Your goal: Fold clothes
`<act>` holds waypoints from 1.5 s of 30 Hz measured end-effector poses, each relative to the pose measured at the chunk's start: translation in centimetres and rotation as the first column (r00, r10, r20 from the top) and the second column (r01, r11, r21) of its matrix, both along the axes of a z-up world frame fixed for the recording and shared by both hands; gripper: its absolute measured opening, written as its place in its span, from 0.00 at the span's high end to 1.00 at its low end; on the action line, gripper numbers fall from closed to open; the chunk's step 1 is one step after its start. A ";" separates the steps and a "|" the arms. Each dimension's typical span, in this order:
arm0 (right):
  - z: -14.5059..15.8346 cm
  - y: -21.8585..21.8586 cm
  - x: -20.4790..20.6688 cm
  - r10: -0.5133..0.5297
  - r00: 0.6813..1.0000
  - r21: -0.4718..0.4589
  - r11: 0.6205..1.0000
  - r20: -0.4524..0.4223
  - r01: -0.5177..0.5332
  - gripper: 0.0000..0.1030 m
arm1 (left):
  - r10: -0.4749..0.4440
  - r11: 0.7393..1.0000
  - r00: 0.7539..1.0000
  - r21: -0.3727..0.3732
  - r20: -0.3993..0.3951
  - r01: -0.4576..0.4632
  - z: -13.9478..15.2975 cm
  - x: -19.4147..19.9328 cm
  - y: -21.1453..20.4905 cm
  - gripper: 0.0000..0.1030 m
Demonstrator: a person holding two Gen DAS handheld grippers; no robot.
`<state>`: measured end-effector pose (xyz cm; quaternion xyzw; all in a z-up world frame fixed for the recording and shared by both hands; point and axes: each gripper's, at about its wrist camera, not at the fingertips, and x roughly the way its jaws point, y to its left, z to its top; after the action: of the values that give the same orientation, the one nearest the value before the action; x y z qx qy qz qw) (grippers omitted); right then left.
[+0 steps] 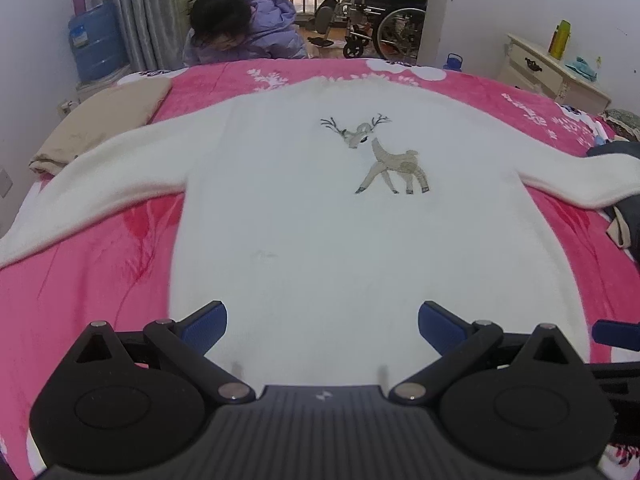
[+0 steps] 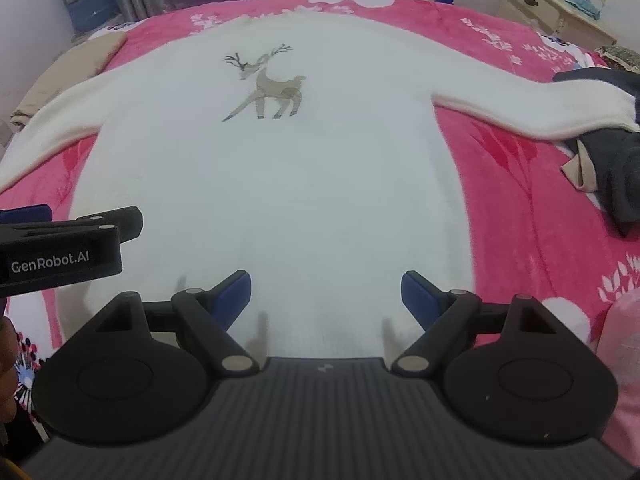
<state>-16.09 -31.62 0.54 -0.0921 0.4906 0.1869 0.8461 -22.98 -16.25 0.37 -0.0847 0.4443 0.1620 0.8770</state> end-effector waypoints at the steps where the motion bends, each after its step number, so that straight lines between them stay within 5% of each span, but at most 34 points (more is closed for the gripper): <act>1: -0.1 0.1 -0.1 0.000 1.000 -0.006 1.000 0.002 0.000 0.18 | -0.002 1.000 1.000 -0.002 -0.002 0.002 -0.1 0.0 0.0 0.01; 45: -0.6 -0.3 0.1 -0.005 1.000 -0.048 0.999 -0.028 0.004 0.17 | -0.031 0.999 0.998 0.023 -0.054 0.032 -0.8 0.4 -1.3 0.01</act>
<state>-15.97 -31.93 -0.04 -0.1087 0.5070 0.1743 0.8372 -22.58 -17.54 -0.45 -0.0626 0.4668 0.1556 0.8683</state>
